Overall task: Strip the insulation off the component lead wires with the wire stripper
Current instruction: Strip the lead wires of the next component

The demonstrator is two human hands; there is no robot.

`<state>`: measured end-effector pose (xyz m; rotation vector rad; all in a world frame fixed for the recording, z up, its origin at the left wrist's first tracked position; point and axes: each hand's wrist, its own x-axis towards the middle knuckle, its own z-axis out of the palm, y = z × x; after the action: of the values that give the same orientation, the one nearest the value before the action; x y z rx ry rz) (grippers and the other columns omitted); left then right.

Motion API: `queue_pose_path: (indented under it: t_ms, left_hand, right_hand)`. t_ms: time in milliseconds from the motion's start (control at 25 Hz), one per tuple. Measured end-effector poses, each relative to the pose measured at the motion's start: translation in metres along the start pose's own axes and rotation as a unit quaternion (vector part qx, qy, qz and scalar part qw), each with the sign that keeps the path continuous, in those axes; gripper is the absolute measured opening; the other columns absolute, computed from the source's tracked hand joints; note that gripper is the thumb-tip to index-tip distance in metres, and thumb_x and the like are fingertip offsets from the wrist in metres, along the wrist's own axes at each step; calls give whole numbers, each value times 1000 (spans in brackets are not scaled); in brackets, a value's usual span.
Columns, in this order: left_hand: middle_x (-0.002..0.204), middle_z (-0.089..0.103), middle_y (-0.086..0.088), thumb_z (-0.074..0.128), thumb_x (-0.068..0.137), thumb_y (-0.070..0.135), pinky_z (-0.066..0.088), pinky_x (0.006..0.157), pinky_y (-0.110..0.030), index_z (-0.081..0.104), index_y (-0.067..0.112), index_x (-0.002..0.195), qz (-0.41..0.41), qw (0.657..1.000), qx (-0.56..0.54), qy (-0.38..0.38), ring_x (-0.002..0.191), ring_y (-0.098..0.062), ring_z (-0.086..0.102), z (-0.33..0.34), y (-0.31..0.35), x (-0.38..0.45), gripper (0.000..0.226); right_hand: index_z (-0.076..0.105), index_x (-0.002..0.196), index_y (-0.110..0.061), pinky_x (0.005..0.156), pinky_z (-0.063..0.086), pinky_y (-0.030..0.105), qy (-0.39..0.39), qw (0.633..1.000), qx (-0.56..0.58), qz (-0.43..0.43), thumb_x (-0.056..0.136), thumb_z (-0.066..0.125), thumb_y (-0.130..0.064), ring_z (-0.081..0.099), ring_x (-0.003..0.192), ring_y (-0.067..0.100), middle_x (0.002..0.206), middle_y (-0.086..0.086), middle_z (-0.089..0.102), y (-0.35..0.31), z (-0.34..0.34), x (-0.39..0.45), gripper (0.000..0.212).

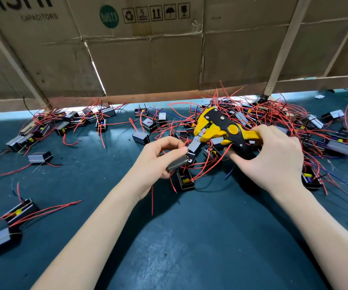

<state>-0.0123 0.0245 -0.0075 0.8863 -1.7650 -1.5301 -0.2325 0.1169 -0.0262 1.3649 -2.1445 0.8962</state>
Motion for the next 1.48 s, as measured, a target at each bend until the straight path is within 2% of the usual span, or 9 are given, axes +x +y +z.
queue_pose_path:
  t_ms: [120, 360, 520, 720, 920, 1040, 1160, 1320, 1480]
  left_hand:
    - [66, 59, 15, 68, 90, 22, 29, 43, -11, 66, 30, 75, 4, 1000, -5, 19, 49, -2, 47, -2, -2, 2, 17]
    - [76, 67, 12, 76, 71, 38, 39, 59, -23, 71, 30, 76, -11, 1000, -2, 28, 71, -13, 59, 0, -4, 2, 10]
    - [92, 74, -3, 75, 79, 33, 45, 65, -25, 75, 28, 80, 6, 999, 3, 37, 78, -13, 60, 2, -6, 0, 6]
    - [82, 74, 4, 66, 91, 15, 39, 47, -8, 76, 18, 84, 23, 999, -10, 45, 59, -2, 57, 3, -5, 0, 13]
    - [78, 70, 1, 65, 92, 10, 46, 50, -14, 73, 20, 79, 40, 998, 2, 56, 62, -9, 59, 3, -4, 0, 18]
    - [76, 67, -1, 64, 92, 7, 49, 52, -23, 66, 16, 91, 45, 997, -1, 65, 64, -15, 57, 4, -6, 1, 9]
    - [86, 65, -15, 61, 93, 4, 46, 47, -19, 64, 16, 91, 61, 996, 14, 60, 58, -19, 57, 2, -5, 0, 13]
    - [83, 69, -8, 65, 89, 5, 39, 46, -11, 68, 20, 82, 90, 990, 92, 61, 59, -17, 60, 2, -6, 0, 17]
    - [75, 67, 6, 73, 84, 11, 57, 67, -41, 69, 19, 78, 103, 985, 132, 51, 70, -14, 60, 3, -9, -1, 11]
  right_hand:
    - [63, 94, -13, 78, 33, 38, -4, 1000, -4, -7, 68, 62, -67, 61, 85, 31, 85, 5, 64, 2, 0, 0, 60]
    - [61, 89, -13, 77, 36, 40, -11, 1000, -19, -20, 70, 65, -68, 60, 82, 31, 82, 4, 61, -3, 4, -4, 58]
    - [61, 88, -13, 77, 37, 40, -14, 999, -19, -21, 70, 69, -66, 60, 81, 31, 81, 4, 60, -2, 5, -5, 57]
    - [62, 89, -13, 77, 36, 40, -23, 999, -27, -21, 69, 72, -64, 60, 83, 31, 82, 4, 61, -1, 6, -5, 56]
    - [62, 90, -14, 77, 34, 40, -29, 999, -19, -21, 69, 72, -64, 61, 85, 30, 84, 3, 62, -1, 6, -5, 55]
    - [62, 89, -14, 77, 33, 40, -29, 999, -26, -22, 69, 71, -64, 60, 84, 31, 83, 3, 62, -1, 6, -5, 55]
    - [61, 91, -14, 76, 32, 39, -37, 999, -32, -23, 69, 70, -65, 60, 85, 30, 85, 3, 63, -1, 7, -5, 56]
    - [61, 91, -14, 76, 32, 39, -38, 998, -36, -27, 67, 71, -63, 60, 86, 31, 85, 3, 62, -3, 8, -7, 56]
    - [61, 91, -13, 76, 35, 41, -41, 998, -32, -35, 65, 75, -60, 60, 87, 31, 84, 4, 62, -5, 6, -8, 56]
